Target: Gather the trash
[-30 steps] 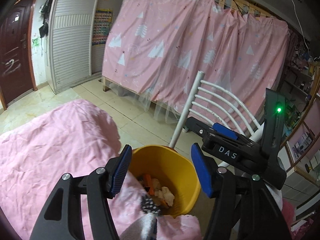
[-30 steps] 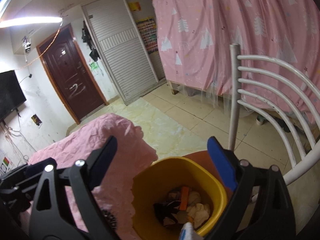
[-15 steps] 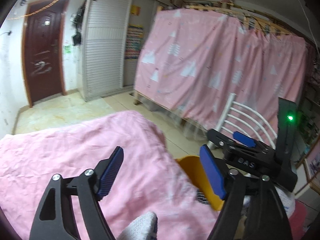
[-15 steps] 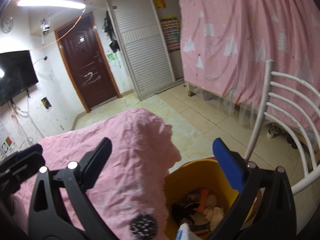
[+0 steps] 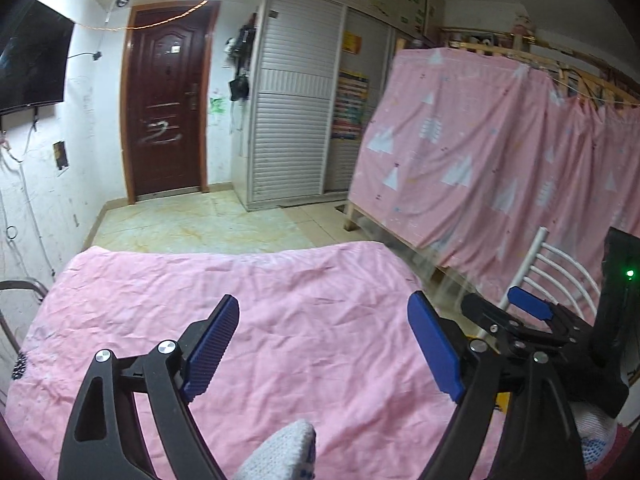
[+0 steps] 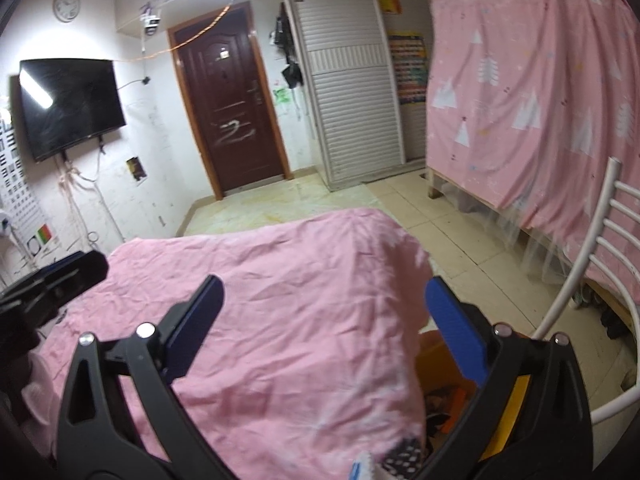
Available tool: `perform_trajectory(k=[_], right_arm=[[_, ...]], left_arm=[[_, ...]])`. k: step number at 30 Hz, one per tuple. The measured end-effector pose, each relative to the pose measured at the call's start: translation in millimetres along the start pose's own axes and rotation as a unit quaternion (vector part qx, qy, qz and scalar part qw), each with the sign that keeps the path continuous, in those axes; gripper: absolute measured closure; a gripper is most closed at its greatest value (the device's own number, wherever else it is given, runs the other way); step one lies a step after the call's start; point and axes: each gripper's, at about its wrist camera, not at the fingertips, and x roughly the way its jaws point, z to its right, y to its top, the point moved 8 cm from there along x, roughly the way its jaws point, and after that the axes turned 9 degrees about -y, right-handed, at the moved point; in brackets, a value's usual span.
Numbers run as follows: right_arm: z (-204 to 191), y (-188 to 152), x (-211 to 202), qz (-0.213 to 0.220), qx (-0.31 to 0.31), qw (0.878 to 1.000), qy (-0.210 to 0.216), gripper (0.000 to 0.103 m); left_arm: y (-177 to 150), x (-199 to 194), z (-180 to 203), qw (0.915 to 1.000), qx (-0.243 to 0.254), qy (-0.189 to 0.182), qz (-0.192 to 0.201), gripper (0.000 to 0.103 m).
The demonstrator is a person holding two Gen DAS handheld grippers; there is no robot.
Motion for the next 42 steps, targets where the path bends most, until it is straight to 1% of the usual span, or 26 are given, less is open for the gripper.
perform_trajectory(k=[8,13,20,27,42], right_arm=[[-37.9,4.0,0.2,0.003,-0.027,0.999,0.027,0.006],[-57.3,3.7,0.1,0.006,-0.042,0.998,0.041,0.006],[-75.8,4.1,0.6,0.006,-0.054,0.997,0.049,0.006],[-85.3,5.4,-0.2,0.007,-0.063,0.997,0.054,0.006],[-90.7,9.2,-1.2,0.012,-0.068,0.996,0.055,0.006]], left_arm=[[2.9,-18.3,-33.2,0.9993,-0.013,0.033,0.015,0.026],[3.8,-24.6,-47.1,0.9985,-0.02,0.046,0.02,0.026],[5.5,-32.2,-61.0,0.9977,-0.027,0.057,0.026,0.026],[6.2,-34.7,-66.9,0.9972,-0.029,0.063,0.028,0.026],[7.8,-38.5,-73.0,0.9968,-0.03,0.068,0.028,0.026]])
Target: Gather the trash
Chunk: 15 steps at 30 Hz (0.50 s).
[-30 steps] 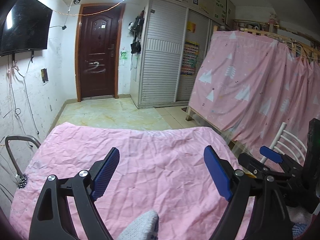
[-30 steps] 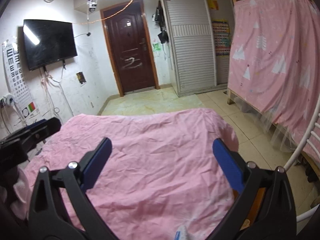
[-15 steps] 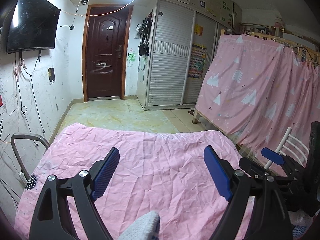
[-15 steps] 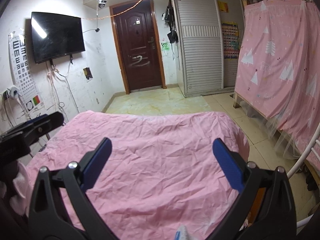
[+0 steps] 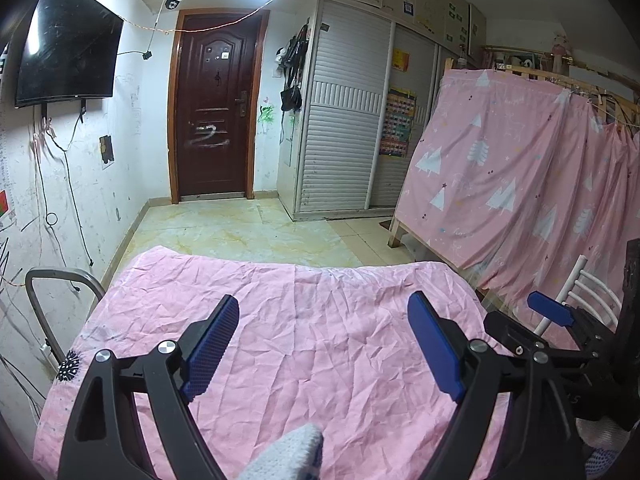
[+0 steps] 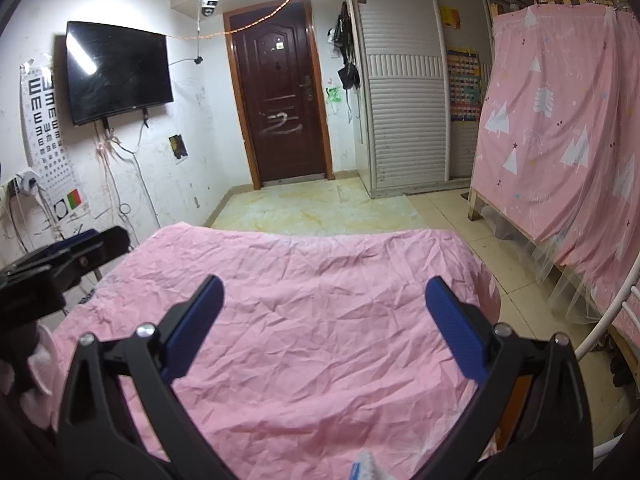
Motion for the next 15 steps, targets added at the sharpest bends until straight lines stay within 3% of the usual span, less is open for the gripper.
perform_trajectory(k=[15], right_arm=[[-3.2,0.3,0.4,0.0,-0.002,1.0,0.002,0.006]], left_arm=[[0.5,1.2,-4.6,1.0,-0.004,0.003,-0.003,0.026]])
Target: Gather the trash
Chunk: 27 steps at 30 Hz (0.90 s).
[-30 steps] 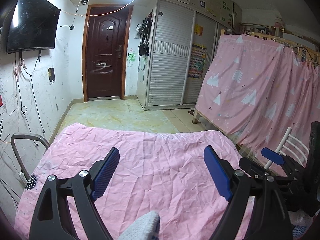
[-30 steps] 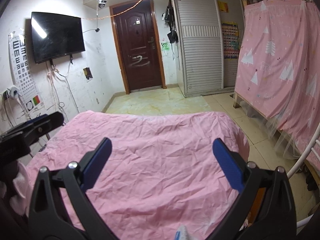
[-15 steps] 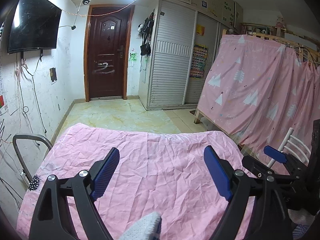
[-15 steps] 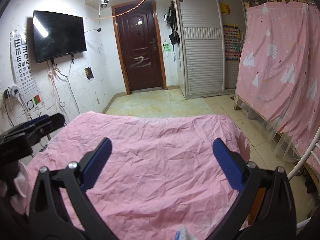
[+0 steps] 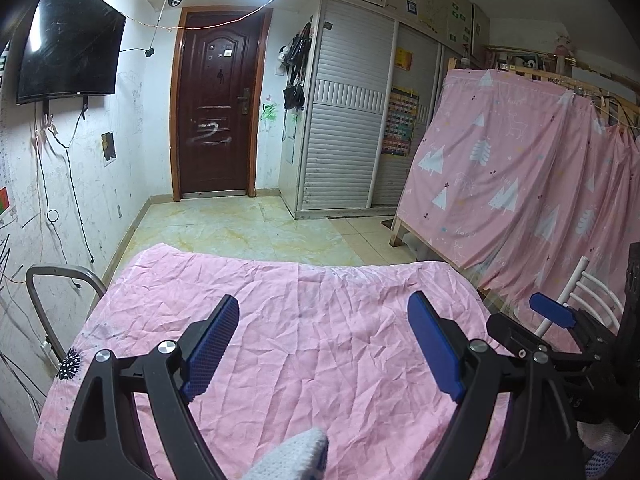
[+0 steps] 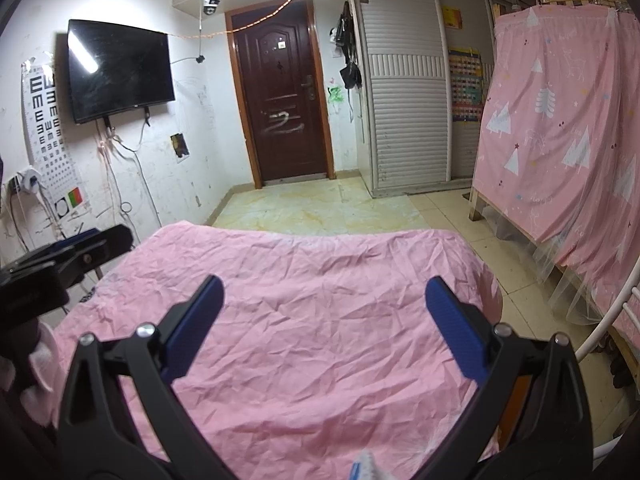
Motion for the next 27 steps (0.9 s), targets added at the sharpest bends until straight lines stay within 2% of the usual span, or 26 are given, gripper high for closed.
perform_trajectory(k=[27], right_arm=[[-1.5,-1.1,0.1,-0.001,-0.001,1.0,0.0,0.006]], left_arm=[[0.6,-1.2,5.9,0.9999,0.006,-0.007,0.011,0.026]])
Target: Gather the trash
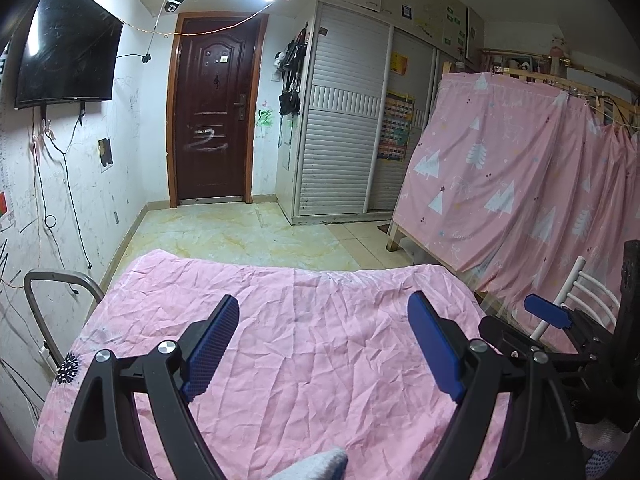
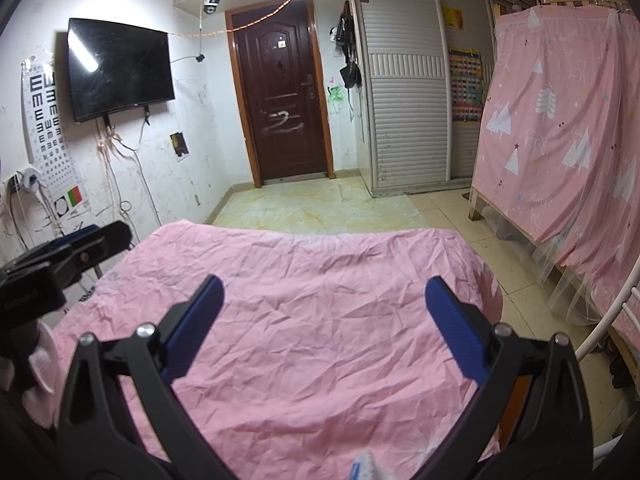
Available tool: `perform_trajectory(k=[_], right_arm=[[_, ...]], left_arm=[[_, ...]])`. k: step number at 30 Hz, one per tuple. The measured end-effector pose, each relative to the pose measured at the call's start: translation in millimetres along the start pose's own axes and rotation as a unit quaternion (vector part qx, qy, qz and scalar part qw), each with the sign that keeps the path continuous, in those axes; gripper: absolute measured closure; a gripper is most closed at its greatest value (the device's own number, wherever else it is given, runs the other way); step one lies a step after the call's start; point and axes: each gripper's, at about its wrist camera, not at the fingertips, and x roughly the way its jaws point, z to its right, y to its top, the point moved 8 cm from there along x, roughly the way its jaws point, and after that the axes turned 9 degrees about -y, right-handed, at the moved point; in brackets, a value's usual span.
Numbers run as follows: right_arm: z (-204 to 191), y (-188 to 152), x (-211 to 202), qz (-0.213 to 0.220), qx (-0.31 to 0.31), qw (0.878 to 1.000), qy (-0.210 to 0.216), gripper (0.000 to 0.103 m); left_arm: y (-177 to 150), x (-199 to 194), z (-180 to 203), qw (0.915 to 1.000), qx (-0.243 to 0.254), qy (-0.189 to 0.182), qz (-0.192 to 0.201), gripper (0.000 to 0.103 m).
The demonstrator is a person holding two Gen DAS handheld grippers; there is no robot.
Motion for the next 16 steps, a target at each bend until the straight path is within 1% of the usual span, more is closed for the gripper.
perform_trajectory(k=[7,16], right_arm=[[0.0,-0.5,0.0,0.0,-0.001,1.0,-0.001,0.006],[0.6,-1.0,-0.8,-0.001,0.0,1.0,-0.001,0.006]], left_arm=[[-2.3,1.0,3.4,1.0,0.004,-0.002,-0.004,0.026],[-2.6,2.9,-2.1,0.9999,-0.005,0.003,-0.01,0.026]])
